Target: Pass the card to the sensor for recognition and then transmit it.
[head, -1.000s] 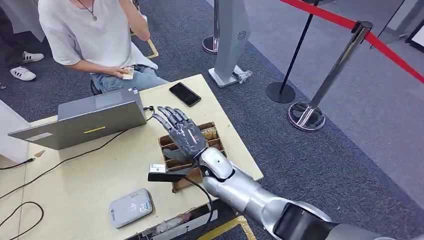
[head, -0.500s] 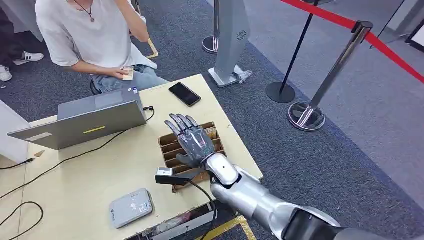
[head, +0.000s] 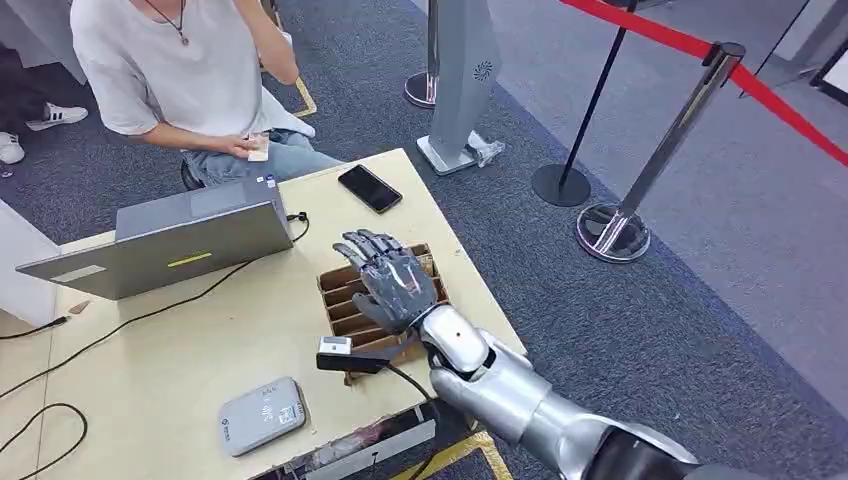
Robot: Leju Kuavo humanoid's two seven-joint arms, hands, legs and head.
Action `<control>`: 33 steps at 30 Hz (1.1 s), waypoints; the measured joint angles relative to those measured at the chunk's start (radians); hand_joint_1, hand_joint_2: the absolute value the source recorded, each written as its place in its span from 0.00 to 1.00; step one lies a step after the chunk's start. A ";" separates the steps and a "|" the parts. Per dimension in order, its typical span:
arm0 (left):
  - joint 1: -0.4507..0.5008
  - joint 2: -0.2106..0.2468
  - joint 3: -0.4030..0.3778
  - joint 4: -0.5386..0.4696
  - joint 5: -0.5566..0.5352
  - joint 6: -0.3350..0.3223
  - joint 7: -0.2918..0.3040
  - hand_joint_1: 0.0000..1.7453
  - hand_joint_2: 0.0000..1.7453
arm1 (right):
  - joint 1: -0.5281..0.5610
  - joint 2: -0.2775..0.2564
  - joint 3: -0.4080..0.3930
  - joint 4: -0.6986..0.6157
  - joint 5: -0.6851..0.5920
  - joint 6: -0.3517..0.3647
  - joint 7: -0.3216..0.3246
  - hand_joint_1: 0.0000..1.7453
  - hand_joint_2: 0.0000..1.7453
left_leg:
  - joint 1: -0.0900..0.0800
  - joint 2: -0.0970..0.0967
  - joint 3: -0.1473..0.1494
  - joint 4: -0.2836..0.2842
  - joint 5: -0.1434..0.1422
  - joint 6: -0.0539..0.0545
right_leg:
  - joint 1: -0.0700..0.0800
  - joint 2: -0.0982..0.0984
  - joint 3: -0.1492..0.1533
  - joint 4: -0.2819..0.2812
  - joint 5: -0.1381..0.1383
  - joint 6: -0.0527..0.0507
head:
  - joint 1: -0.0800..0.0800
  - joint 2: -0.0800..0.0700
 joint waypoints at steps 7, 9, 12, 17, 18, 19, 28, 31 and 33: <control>0.004 0.000 0.000 0.000 0.004 0.002 -0.010 0.00 0.00 | -0.004 -0.001 -0.002 0.001 -0.012 0.031 -0.009 0.58 1.00 | 0.000 0.000 0.000 0.000 0.000 0.000 | 0.000 0.000 0.000 0.000 0.000 0.000 | 0.000 0.000; 0.004 0.000 0.000 0.000 0.004 0.002 -0.010 0.00 0.00 | -0.005 -0.001 -0.002 0.006 -0.012 0.033 -0.009 0.59 1.00 | 0.000 0.000 0.000 0.000 0.000 0.000 | 0.000 0.000 0.000 0.000 0.000 0.000 | 0.000 0.000; 0.004 0.000 0.000 0.000 0.002 0.002 -0.011 0.00 0.00 | -0.006 -0.001 -0.003 0.018 -0.013 0.035 -0.006 0.57 1.00 | 0.000 0.000 0.000 0.000 0.000 0.000 | 0.000 0.000 0.000 0.000 0.000 0.000 | 0.000 0.000; 0.001 -0.001 0.000 0.000 -0.010 0.000 -0.009 0.00 0.00 | -0.006 -0.003 -0.006 0.037 -0.013 0.034 0.000 0.56 1.00 | 0.000 0.000 0.000 0.000 0.000 0.000 | 0.000 0.000 0.000 0.000 0.000 0.000 | 0.000 0.000; 0.001 -0.001 0.000 0.000 -0.011 -0.001 -0.009 0.00 0.00 | -0.006 -0.004 -0.007 0.042 -0.013 0.034 0.001 0.57 1.00 | 0.000 0.000 0.000 0.000 0.000 0.000 | 0.000 0.000 0.000 0.000 0.000 0.000 | 0.000 0.000; 0.001 0.000 0.000 0.000 -0.022 -0.007 0.010 0.00 0.00 | -0.006 -0.005 -0.008 0.047 -0.013 0.034 0.002 0.59 1.00 | 0.000 0.000 0.000 0.000 0.000 0.000 | 0.000 0.000 0.000 0.000 0.000 0.000 | 0.000 0.000; -0.009 -0.004 -0.018 0.000 -0.069 -0.039 0.148 0.00 0.00 | -0.027 -0.004 -0.008 0.100 -0.010 0.035 0.009 0.42 1.00 | 0.000 0.000 0.000 0.000 0.000 0.000 | 0.000 0.000 0.000 0.000 0.000 0.000 | 0.000 0.000; -0.009 -0.004 -0.018 0.000 -0.069 -0.038 0.148 0.00 0.00 | -0.028 -0.004 -0.008 0.105 -0.010 0.035 0.009 0.41 1.00 | 0.000 0.000 0.000 0.000 0.000 0.000 | 0.000 0.000 0.000 0.000 0.000 0.000 | 0.000 0.000; -0.009 -0.004 -0.018 0.000 -0.069 -0.038 0.148 0.00 0.00 | -0.028 -0.004 -0.008 0.105 -0.010 0.035 0.009 0.41 1.00 | 0.000 0.000 0.000 0.000 0.000 0.000 | 0.000 0.000 0.000 0.000 0.000 0.000 | 0.000 0.000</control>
